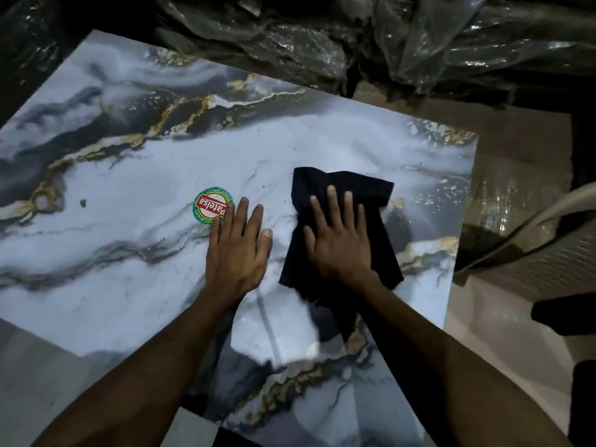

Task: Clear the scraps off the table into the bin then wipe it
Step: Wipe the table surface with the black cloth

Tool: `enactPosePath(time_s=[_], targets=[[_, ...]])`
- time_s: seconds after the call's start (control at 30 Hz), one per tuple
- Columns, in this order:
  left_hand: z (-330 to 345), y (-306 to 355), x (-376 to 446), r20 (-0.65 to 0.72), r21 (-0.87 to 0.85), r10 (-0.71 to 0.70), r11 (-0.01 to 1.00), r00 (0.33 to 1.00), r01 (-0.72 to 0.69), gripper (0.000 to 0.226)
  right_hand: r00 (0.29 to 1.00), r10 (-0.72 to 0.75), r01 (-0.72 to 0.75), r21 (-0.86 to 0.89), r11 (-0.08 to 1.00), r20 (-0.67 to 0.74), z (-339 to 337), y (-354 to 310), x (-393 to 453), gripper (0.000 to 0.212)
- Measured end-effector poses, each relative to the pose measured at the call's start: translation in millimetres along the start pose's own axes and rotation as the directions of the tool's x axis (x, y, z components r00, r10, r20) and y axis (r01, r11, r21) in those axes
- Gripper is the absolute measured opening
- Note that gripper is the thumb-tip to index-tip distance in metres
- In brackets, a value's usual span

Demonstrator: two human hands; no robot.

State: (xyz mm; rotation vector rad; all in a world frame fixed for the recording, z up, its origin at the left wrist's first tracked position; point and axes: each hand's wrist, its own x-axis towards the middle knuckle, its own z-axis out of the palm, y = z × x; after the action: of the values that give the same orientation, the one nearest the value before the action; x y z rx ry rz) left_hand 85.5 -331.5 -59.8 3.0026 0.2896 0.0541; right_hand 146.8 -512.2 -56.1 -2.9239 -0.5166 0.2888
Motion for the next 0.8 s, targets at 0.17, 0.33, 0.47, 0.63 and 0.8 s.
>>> enactPosePath(time_s=[0.17,0.33,0.47,0.63,0.8], targets=[[-2.7,-0.1,0.8,0.023,-0.051,-0.010,0.999,1.000,0.011,0.057,0.940,0.339,-0.340,-0.014,0.940,-0.046,-16.9,76.7,-6.9,0.070],[-2.9,-1.5,2.0,0.050,-0.075,-0.008,0.997,0.999,0.012,0.058,0.874,0.484,-0.481,0.053,0.875,-0.046,-13.2,49.2,-27.7,0.071],[0.1,-4.9,-0.5,-0.026,-0.054,0.050,0.997,0.998,-0.052,0.053,0.922,0.361,-0.355,0.068,0.932,-0.142,20.5,-45.9,-77.4,0.068],[-0.4,-7.6,-1.9,-0.008,-0.104,0.091,0.990,0.996,-0.091,0.047,0.881,0.457,-0.460,0.010,0.888,-0.122,42.7,-85.9,-150.6,0.070],[2.1,-25.4,-3.5,-0.040,-0.095,0.274,0.956,0.961,-0.276,0.048,0.657,0.748,-0.749,0.028,0.662,-0.099,46.3,-77.6,-223.2,0.077]])
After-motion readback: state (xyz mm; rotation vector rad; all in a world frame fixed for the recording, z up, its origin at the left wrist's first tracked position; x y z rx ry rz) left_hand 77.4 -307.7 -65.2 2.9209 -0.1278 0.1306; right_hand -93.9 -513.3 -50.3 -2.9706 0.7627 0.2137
